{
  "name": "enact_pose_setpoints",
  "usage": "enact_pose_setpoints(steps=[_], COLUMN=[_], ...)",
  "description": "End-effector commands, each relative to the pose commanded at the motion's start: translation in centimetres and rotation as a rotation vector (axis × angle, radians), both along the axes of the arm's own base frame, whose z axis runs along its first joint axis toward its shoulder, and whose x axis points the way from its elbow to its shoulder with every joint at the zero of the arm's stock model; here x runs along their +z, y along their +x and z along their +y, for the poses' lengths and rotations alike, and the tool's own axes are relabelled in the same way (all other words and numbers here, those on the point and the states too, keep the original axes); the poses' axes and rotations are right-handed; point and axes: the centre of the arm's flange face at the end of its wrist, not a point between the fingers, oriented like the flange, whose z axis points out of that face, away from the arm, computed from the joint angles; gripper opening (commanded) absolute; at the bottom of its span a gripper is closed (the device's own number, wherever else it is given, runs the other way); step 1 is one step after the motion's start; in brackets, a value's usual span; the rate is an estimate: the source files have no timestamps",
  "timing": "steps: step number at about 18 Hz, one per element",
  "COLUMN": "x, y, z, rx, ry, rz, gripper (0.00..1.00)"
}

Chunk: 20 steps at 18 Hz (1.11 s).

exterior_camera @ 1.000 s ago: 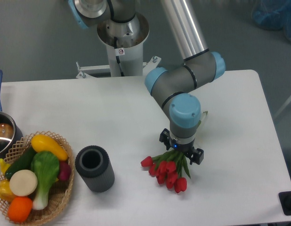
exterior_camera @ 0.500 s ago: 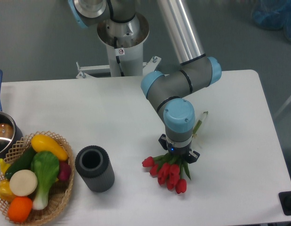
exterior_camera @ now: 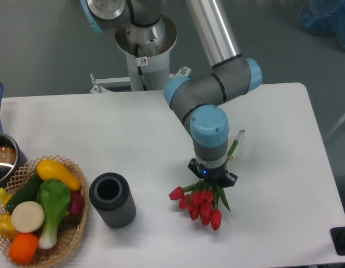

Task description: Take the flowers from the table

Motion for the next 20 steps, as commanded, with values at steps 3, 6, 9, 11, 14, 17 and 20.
enact_pose_setpoints(steps=[3,6,9,11,14,17,20], x=[2.0,4.0,6.2,6.7,7.0,7.3,7.2], y=[-1.4,-2.6,-3.3,-3.9,-4.9,-5.6,-6.1], z=[-1.3,-1.8,-1.2,-1.1,-1.6,-2.5,-3.3], rx=[0.029,0.046,0.044,0.044,0.048,0.0,-0.004], ry=[0.022,0.028,0.019,0.024,0.026,0.018,0.003], rz=[0.003,-0.042,-0.057,-0.051,-0.049,-0.045,-0.06], gripper=[0.03,0.04,0.04,0.05,0.06,0.06,0.06])
